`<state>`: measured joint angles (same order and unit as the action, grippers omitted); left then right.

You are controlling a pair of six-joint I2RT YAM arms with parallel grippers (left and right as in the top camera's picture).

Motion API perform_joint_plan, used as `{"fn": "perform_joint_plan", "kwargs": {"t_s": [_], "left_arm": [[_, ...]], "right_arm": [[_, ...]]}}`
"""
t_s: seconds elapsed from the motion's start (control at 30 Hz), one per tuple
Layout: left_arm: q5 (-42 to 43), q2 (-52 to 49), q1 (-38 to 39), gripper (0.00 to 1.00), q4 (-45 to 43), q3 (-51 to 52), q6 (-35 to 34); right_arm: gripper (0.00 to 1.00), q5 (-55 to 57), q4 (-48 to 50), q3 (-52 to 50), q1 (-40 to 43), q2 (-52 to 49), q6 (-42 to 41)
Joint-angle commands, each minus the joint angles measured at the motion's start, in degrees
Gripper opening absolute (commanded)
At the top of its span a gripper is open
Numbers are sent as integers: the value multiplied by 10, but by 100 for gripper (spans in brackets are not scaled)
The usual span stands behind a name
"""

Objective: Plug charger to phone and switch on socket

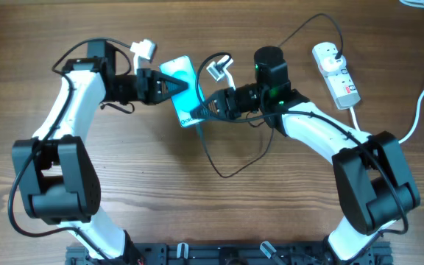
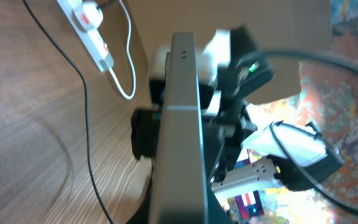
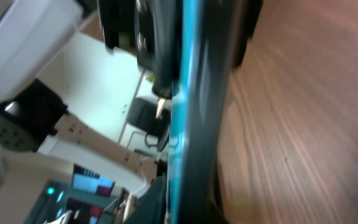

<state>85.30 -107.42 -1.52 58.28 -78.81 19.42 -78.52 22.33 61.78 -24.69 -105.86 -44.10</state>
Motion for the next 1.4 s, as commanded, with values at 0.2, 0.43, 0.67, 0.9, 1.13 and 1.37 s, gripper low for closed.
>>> {"fn": "perform_joint_plan", "kwargs": {"t_s": [0.2,0.43,0.67,0.9,1.13,1.37], "left_arm": [[-14,18,-88,4,-32,11,6],[-13,18,-117,4,-33,11,-8],[8,18,-113,4,-32,11,-8],[3,18,-90,4,-34,11,-8],[3,18,-90,4,-37,11,-5],[2,18,-82,4,-36,11,-5]], "right_arm": [[41,5,7,24,7,-5,6],[53,23,-49,24,-3,-5,29],[41,96,-127,24,-47,-5,96],[34,112,-142,24,-52,-5,96],[17,117,-161,24,-65,-5,107],[5,117,-166,24,-65,-5,128]]}}
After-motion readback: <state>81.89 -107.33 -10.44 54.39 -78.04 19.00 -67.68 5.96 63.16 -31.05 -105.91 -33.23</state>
